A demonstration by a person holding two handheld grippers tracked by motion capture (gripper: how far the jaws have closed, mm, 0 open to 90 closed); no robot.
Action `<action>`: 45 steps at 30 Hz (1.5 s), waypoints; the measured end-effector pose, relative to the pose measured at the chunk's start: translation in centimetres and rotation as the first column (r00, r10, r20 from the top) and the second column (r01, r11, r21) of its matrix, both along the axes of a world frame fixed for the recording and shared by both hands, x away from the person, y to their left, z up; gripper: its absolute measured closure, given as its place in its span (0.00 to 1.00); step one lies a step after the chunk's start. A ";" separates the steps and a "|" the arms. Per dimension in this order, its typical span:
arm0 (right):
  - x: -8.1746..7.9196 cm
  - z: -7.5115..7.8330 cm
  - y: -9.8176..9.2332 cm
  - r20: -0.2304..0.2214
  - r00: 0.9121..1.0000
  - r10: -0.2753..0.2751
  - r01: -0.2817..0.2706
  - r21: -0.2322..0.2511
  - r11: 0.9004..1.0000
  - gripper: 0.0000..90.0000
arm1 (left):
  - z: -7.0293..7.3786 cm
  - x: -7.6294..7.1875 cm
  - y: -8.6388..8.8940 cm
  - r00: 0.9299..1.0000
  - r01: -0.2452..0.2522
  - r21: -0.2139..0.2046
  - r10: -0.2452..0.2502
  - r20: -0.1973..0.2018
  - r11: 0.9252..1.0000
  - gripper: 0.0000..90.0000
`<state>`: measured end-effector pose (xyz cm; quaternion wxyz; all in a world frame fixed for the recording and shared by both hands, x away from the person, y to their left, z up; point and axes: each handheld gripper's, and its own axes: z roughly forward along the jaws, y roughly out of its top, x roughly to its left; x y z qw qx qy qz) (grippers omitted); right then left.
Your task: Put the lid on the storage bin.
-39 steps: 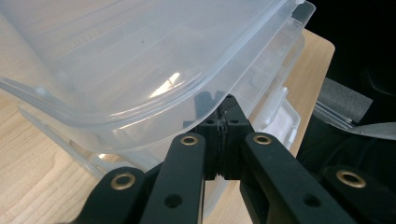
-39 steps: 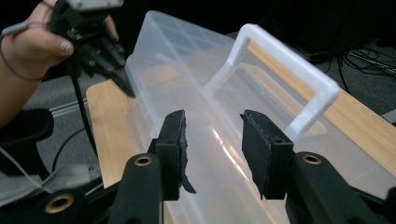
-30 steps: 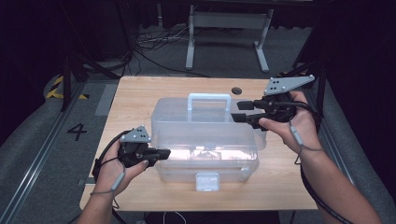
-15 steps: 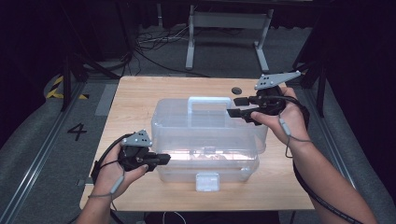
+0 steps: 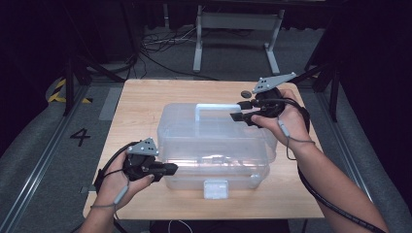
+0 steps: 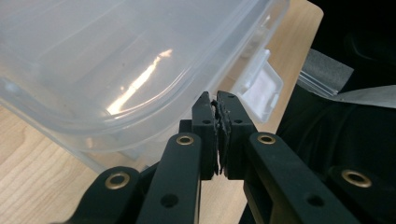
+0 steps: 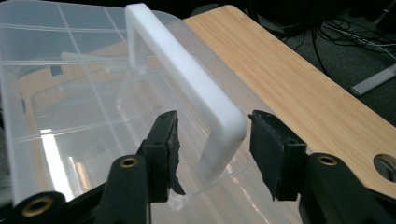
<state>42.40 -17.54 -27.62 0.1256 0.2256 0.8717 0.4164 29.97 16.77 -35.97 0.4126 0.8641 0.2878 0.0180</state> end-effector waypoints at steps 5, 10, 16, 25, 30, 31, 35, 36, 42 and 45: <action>0.2 -0.2 0.4 -0.009 0.999 0.034 -0.035 -0.060 0.998 0.81 | 0.2 -0.5 0.1 1.000 0.000 -0.011 0.000 0.011 1.000 0.94; 0.0 -0.3 0.4 -0.009 0.999 0.045 -0.045 -0.066 0.997 0.82 | 0.3 -0.8 0.9 1.000 -0.003 -0.019 0.003 -0.004 1.000 0.93; -0.6 -0.6 0.3 -0.007 0.998 0.060 -0.061 -0.084 0.995 0.82 | 0.4 -1.0 1.8 1.000 0.007 -0.024 -0.007 -0.018 1.000 0.92; -1.1 -1.0 0.3 -0.017 0.997 0.069 -0.070 -0.087 0.994 0.82 | 1.1 -1.2 3.6 0.999 -0.048 -0.047 0.048 0.005 0.998 0.92; -1.4 -1.4 0.3 -0.025 0.997 0.073 -0.075 -0.091 0.993 0.82 | 1.2 -1.0 4.5 0.992 -0.123 -0.044 0.124 0.025 0.991 0.92; -1.4 -1.5 0.4 -0.026 0.997 0.074 -0.076 -0.091 0.993 0.82 | 1.2 -1.0 4.7 0.991 -0.129 -0.043 0.131 0.027 0.991 0.92; -1.6 -1.8 0.4 -0.031 0.996 0.079 -0.081 -0.093 0.992 0.82 | 1.2 -0.8 5.2 0.988 -0.149 -0.052 0.150 0.023 0.988 0.92; -1.7 -2.0 0.4 -0.031 0.996 0.081 -0.084 -0.094 0.992 0.82 | 1.2 -0.7 5.3 0.987 -0.161 -0.053 0.162 0.022 0.986 0.92; -2.1 -2.3 0.3 -0.016 0.997 0.076 -0.077 -0.087 0.993 0.82 | 0.6 0.0 5.8 0.980 -0.197 -0.051 0.198 0.006 0.979 0.92; -2.3 -2.4 0.3 -0.005 0.997 0.073 -0.073 -0.087 0.994 0.82 | 0.3 0.2 5.9 0.977 -0.212 -0.044 0.212 0.005 0.976 0.92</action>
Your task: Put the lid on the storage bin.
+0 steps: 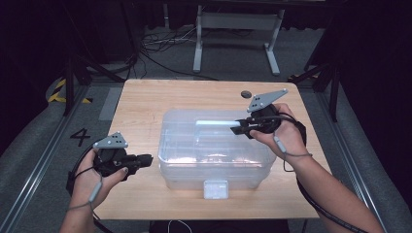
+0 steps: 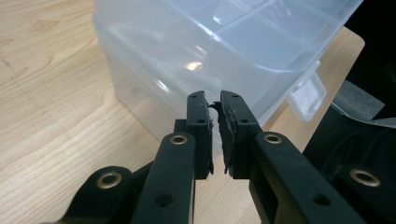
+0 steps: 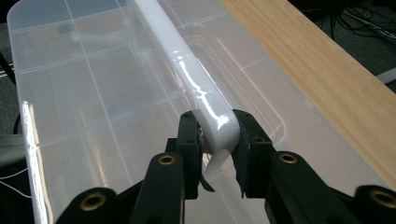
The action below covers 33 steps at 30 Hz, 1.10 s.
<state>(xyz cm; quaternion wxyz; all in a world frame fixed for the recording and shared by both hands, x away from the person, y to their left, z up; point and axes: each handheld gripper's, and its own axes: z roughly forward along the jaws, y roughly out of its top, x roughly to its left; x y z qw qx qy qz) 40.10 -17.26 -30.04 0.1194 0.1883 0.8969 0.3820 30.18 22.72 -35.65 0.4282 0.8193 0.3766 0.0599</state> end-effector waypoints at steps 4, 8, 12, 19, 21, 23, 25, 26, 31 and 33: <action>-0.3 -0.2 0.0 0.004 1.000 0.001 -0.001 -0.004 1.000 0.83 | -0.3 0.2 0.1 1.000 -0.003 -0.005 0.003 -0.007 1.000 0.91; -0.4 -0.2 0.0 0.008 1.000 0.000 0.000 -0.006 1.000 0.83 | -0.4 0.3 0.1 1.000 -0.008 -0.005 0.008 -0.010 1.000 0.91; -0.4 -0.1 -0.1 -0.003 1.000 -0.002 0.002 0.014 1.000 0.77 | -0.4 0.4 0.2 1.000 -0.010 -0.005 0.010 -0.009 1.000 0.91; -0.8 0.5 -0.5 -0.013 1.000 -0.001 0.001 0.069 0.998 0.65 | -0.7 0.6 0.5 1.000 -0.028 -0.008 0.028 -0.004 1.000 0.87; -0.9 0.8 -0.9 -0.005 1.000 -0.008 0.008 0.078 0.997 0.62 | -0.8 0.7 0.6 0.999 -0.040 -0.006 0.040 0.000 0.999 0.86; -1.0 0.9 -1.2 -0.001 1.000 -0.016 0.016 0.082 0.996 0.60 | -0.9 0.7 0.8 0.999 -0.053 -0.004 0.053 -0.001 0.999 0.85; -1.1 1.1 -1.7 0.002 1.000 -0.025 0.025 0.094 0.995 0.58 | -1.1 0.8 1.0 0.998 -0.065 -0.002 0.065 0.002 0.998 0.83; -1.1 1.1 -2.0 0.005 1.000 -0.030 0.029 0.100 0.995 0.57 | -1.1 0.8 1.0 0.998 -0.070 -0.001 0.070 0.006 0.998 0.82; -1.5 1.4 -3.8 0.018 0.998 -0.060 0.058 0.120 0.991 0.54 | -1.2 0.7 1.2 0.996 -0.093 0.015 0.093 0.016 0.996 0.79; -1.6 1.4 -4.5 0.026 0.997 -0.072 0.068 0.120 0.990 0.53 | -1.3 0.7 1.3 0.995 -0.096 0.010 0.096 0.013 0.995 0.78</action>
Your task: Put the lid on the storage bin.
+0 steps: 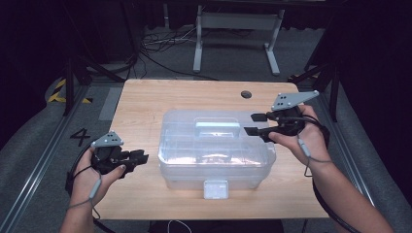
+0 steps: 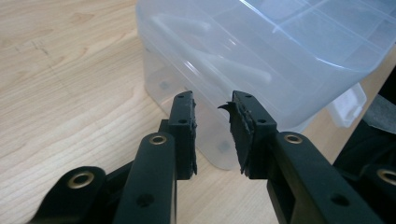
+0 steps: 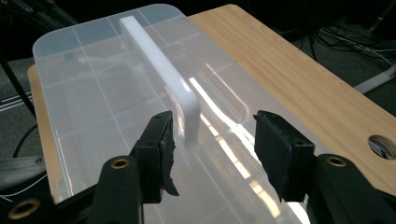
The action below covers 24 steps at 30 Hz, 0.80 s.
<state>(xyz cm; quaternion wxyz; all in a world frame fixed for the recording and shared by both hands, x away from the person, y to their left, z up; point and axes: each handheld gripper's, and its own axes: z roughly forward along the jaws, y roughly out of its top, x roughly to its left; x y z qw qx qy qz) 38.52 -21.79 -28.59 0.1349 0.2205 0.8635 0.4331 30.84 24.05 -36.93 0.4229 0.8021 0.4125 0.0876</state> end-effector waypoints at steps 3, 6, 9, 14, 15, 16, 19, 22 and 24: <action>-0.2 0.0 -1.3 0.002 1.000 -0.024 0.024 0.009 1.000 0.52 | -0.2 0.1 0.2 1.000 -0.015 0.002 0.015 -0.003 1.000 0.78; -0.3 0.1 -2.4 0.006 0.999 -0.046 0.045 0.014 0.999 0.51 | -0.4 0.2 0.4 1.000 -0.021 0.005 0.021 -0.005 1.000 0.78; -0.6 0.1 -4.2 0.016 0.996 -0.086 0.086 0.017 0.996 0.51 | -0.5 0.4 0.4 1.000 -0.026 0.006 0.026 -0.006 1.000 0.77; -0.9 -0.1 -6.3 0.008 0.990 -0.140 0.140 0.005 0.990 0.50 | -0.7 0.8 0.4 0.999 -0.035 0.013 0.035 -0.011 0.999 0.77; -0.9 -0.3 -6.8 0.007 0.989 -0.149 0.149 0.003 0.989 0.50 | -0.8 0.9 0.5 0.999 -0.037 0.016 0.037 -0.010 0.999 0.76; -0.9 -0.3 -7.1 0.006 0.988 -0.157 0.157 0.003 0.988 0.50 | -0.9 1.1 0.6 0.999 -0.043 0.023 0.044 -0.010 0.999 0.76; -0.9 -0.8 -8.5 -0.003 0.981 -0.192 0.192 0.004 0.981 0.50 | -1.1 1.4 0.7 0.998 -0.056 0.025 0.056 -0.018 0.998 0.76; -0.8 -1.2 -9.4 -0.016 0.977 -0.212 0.213 0.001 0.977 0.49 | -1.3 1.7 0.8 0.998 -0.051 0.015 0.052 -0.026 0.999 0.75; -0.7 -1.5 -10.1 -0.017 0.974 -0.226 0.226 -0.005 0.974 0.49 | -1.4 1.9 0.9 0.998 -0.050 0.010 0.050 -0.031 0.999 0.75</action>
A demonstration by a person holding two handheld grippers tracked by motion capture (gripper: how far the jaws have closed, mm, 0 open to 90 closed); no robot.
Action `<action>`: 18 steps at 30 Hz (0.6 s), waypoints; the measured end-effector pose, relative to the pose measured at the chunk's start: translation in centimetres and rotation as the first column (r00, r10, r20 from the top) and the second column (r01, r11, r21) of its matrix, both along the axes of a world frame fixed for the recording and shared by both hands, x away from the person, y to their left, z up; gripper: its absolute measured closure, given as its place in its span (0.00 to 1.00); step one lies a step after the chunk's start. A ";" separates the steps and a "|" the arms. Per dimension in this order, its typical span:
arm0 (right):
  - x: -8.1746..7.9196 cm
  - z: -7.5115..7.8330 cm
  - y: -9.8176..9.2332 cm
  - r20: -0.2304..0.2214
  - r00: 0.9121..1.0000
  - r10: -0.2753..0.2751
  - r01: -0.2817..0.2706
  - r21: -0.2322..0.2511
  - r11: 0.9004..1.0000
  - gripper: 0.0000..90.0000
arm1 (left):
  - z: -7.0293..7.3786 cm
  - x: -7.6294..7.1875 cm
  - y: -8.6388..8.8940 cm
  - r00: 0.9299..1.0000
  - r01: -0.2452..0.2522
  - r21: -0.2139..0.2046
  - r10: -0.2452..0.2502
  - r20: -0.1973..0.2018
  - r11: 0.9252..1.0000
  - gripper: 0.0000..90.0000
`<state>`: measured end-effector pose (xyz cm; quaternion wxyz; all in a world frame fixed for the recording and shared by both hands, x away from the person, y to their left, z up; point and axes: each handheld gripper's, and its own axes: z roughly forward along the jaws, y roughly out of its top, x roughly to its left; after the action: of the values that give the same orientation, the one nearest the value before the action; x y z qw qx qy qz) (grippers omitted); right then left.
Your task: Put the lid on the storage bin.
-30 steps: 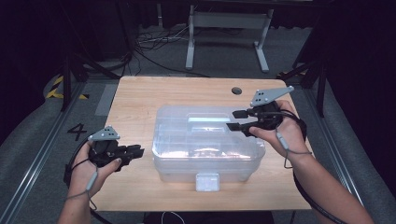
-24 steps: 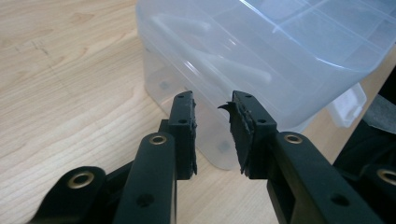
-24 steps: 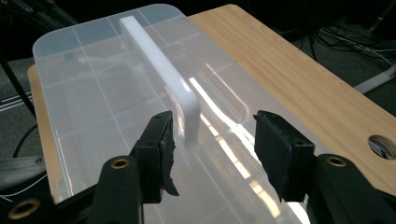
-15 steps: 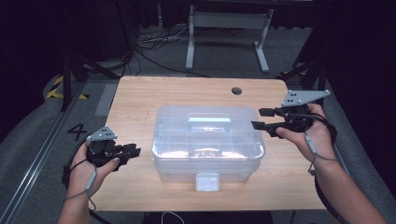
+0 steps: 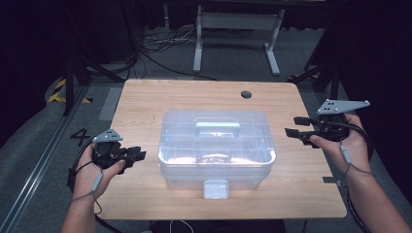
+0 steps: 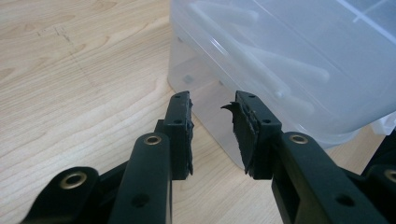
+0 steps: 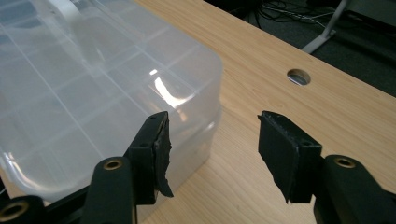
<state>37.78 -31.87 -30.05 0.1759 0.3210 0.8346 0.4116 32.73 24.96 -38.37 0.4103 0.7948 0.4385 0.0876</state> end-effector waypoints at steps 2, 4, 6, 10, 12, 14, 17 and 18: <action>0.2 -0.3 -0.8 0.007 1.000 -0.006 0.006 -0.017 1.000 0.48 | -0.1 0.2 0.2 1.000 -0.012 0.010 0.012 0.000 1.000 0.74; 0.4 -0.7 -1.3 0.010 1.000 -0.013 0.014 -0.034 0.999 0.46 | -0.4 0.3 0.7 0.999 -0.031 0.019 0.032 -0.005 0.999 0.74; 0.6 -1.0 -1.8 0.011 1.000 -0.021 0.021 -0.055 0.998 0.45 | -0.4 0.3 0.8 0.999 -0.043 0.022 0.043 -0.007 0.999 0.74; 1.1 -2.2 -3.1 0.023 0.998 -0.065 0.067 -0.104 0.992 0.44 | -0.7 0.4 1.1 0.995 -0.100 0.104 0.100 0.001 0.990 0.74; 1.4 -3.0 -3.6 0.012 0.997 -0.077 0.078 -0.108 0.991 0.43 | -0.9 0.5 1.3 0.994 -0.105 0.112 0.106 0.001 0.988 0.74; 1.7 -3.7 -4.1 0.006 0.996 -0.086 0.086 -0.103 0.991 0.43 | -1.2 0.7 1.5 0.994 -0.110 0.121 0.111 -0.003 0.987 0.74; 2.0 -4.7 -4.8 -0.008 0.995 -0.096 0.095 -0.100 0.990 0.42 | -1.5 0.8 1.8 0.994 -0.109 0.113 0.111 -0.013 0.988 0.73; 2.1 -5.0 -5.0 -0.010 0.995 -0.102 0.100 -0.099 0.990 0.42 | -1.6 0.8 1.8 0.994 -0.108 0.110 0.110 -0.015 0.988 0.73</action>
<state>39.92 -36.88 -35.07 0.2056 0.3568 0.8379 0.3583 33.58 26.81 -39.94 0.3560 0.7917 0.4804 0.1253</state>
